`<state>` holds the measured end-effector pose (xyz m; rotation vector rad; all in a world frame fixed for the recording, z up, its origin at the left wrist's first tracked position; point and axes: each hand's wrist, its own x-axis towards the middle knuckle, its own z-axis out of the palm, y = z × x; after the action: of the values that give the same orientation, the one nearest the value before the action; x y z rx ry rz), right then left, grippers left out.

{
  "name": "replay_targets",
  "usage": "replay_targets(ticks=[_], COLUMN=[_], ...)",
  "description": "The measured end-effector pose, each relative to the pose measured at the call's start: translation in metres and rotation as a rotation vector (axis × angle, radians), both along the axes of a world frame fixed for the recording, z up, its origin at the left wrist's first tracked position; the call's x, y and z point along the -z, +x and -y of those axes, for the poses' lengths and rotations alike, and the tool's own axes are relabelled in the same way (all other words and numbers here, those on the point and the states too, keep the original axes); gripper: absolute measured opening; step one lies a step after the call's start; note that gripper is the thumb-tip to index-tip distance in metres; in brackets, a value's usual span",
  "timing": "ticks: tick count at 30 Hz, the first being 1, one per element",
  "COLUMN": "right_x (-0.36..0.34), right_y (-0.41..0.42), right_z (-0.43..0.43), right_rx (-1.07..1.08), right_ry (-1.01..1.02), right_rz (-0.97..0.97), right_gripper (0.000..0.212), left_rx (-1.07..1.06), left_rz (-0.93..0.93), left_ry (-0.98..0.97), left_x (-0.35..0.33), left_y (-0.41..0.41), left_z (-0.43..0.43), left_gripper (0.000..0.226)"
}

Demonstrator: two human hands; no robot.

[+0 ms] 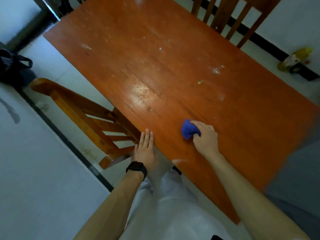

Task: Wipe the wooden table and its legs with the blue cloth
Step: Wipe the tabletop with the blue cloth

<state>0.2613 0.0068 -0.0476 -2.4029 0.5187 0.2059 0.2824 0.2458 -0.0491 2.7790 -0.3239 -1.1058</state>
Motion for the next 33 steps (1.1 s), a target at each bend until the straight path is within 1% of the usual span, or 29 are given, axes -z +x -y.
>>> replay_targets(ticks=[2,4,7,9,11,13,15,16,18,19,22,23,24,25,27,30,32,33], right_x=[0.010,0.013,0.009,0.007,0.006,0.000,-0.002,-0.002,0.001,0.006,0.012,0.012,0.009,0.006,-0.002,-0.011,-0.012,-0.009], right_y=[-0.026,-0.066,-0.113,-0.126,-0.114,-0.092,-0.077,-0.075,-0.088,-0.100,-0.134,-0.142,-0.144,-0.143,-0.137,-0.134,-0.137,-0.139], right_z=[-0.016,-0.049,-0.093,-0.097,-0.082,-0.059,-0.048,-0.053,-0.080,-0.099,-0.146,-0.150,-0.144,-0.132,-0.098,-0.063,-0.073,-0.085], right_rx=[0.047,-0.007,-0.166,-0.205,-0.088,0.126,0.291,0.332,0.320,0.275,0.078,0.059,0.094,0.167,0.328,0.532,0.567,0.537], right_ry=[-0.073,-0.072,0.045,0.132,0.120,0.017,-0.084,-0.124,-0.161,-0.129,0.095,0.141,0.149,0.107,-0.030,-0.140,-0.169,-0.153], right_rz=[-0.033,-0.024,-0.064,-0.088,0.007,0.060,0.009,-0.033,-0.064,-0.059,-0.070,-0.049,-0.018,0.013,0.014,-0.129,-0.220,-0.237], right_gripper=[0.067,0.068,0.068,0.067,0.066,0.064,0.063,0.063,0.064,0.066,0.067,0.067,0.067,0.065,0.066,0.062,0.061,0.062], left_rx=[0.018,0.063,0.176,0.237,0.301,0.328,0.346,0.354,0.374,0.383,0.420,0.426,0.431,0.432,0.427,0.457,0.447,0.439], left_rz=[0.029,0.076,0.107,0.106,0.072,0.056,0.056,0.055,0.068,0.078,0.106,0.097,0.089,0.080,0.050,0.029,-0.002,-0.016], left_ry=[-0.034,-0.034,0.051,0.081,0.085,0.063,0.055,0.058,0.070,0.074,0.100,0.096,0.085,0.074,0.055,0.067,0.076,0.083], left_x=[0.000,0.002,0.004,0.002,-0.003,-0.004,-0.001,0.001,0.004,0.005,0.004,0.003,0.002,0.002,0.002,0.000,-0.006,-0.009], left_y=[-0.001,-0.001,-0.001,0.001,0.007,0.008,0.009,0.008,0.006,0.005,0.004,0.004,0.005,0.007,0.010,0.011,0.011,0.011], left_z=[-0.003,-0.006,-0.009,-0.010,-0.010,-0.011,-0.013,-0.014,-0.018,-0.019,-0.021,-0.020,-0.020,-0.020,-0.020,-0.022,-0.020,-0.019], left_gripper=[0.071,0.071,0.073,0.073,0.071,0.070,0.071,0.071,0.072,0.073,0.075,0.075,0.075,0.074,0.073,0.073,0.073,0.074])
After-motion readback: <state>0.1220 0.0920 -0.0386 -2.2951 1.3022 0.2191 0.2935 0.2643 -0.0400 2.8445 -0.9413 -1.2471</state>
